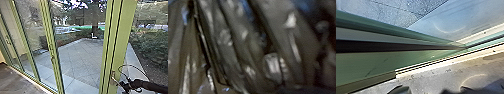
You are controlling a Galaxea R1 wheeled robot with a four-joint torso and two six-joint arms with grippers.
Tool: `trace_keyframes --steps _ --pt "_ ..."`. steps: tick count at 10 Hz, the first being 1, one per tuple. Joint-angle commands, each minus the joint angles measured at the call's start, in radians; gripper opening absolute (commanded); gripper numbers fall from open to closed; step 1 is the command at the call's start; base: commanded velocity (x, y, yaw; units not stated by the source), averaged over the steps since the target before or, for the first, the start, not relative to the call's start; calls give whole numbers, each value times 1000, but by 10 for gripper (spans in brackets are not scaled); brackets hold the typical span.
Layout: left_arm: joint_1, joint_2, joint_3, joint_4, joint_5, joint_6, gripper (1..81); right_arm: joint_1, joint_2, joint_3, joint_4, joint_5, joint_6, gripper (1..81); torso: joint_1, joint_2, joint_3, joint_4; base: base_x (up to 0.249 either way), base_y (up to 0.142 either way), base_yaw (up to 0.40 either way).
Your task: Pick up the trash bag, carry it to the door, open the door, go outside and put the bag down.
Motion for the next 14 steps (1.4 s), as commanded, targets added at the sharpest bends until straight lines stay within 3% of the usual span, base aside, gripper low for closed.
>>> trace_keyframes --steps 1,3,4,5,6,7,8,9,12,14 --pt "-29 6 8 -4 92 6 10 -48 84 52 -58 -301 -50 811 0 0 0 0 0 0 0" --pt "-29 6 8 -4 92 8 10 -58 92 55 -57 -292 -46 811 0 0 0 0 0 0 0" --pt "-29 6 8 -4 92 6 10 -58 95 58 -57 -289 -45 811 0 0 -34 0 0 0 0" --pt "-29 6 8 -5 93 6 10 -58 101 55 -57 -286 -45 811 0 0 -78 0 0 0 0" --pt "-28 4 8 -5 93 6 10 -55 102 52 -55 -284 -43 811 0 0 -186 0 0 0 0" --pt "-28 4 8 -5 93 6 10 -48 101 49 -55 -284 -43 811 -1 -1 -122 0 0 0 0" --pt "-23 2 8 -2 93 6 10 -42 96 43 -51 -281 -45 811 -1 -2 -150 -1 0 0 0" --pt "-23 1 8 -2 93 8 10 -36 90 40 -46 -260 -43 811 -1 -2 -90 -2 0 0 0" --pt "-17 -5 8 -4 93 6 10 1 65 47 -17 -174 -43 811 -1 -3 -123 -3 0 0 0" --pt "-8 -5 8 -2 93 6 10 21 65 47 -15 -117 -43 811 -1 -3 -121 -3 0 0 0"
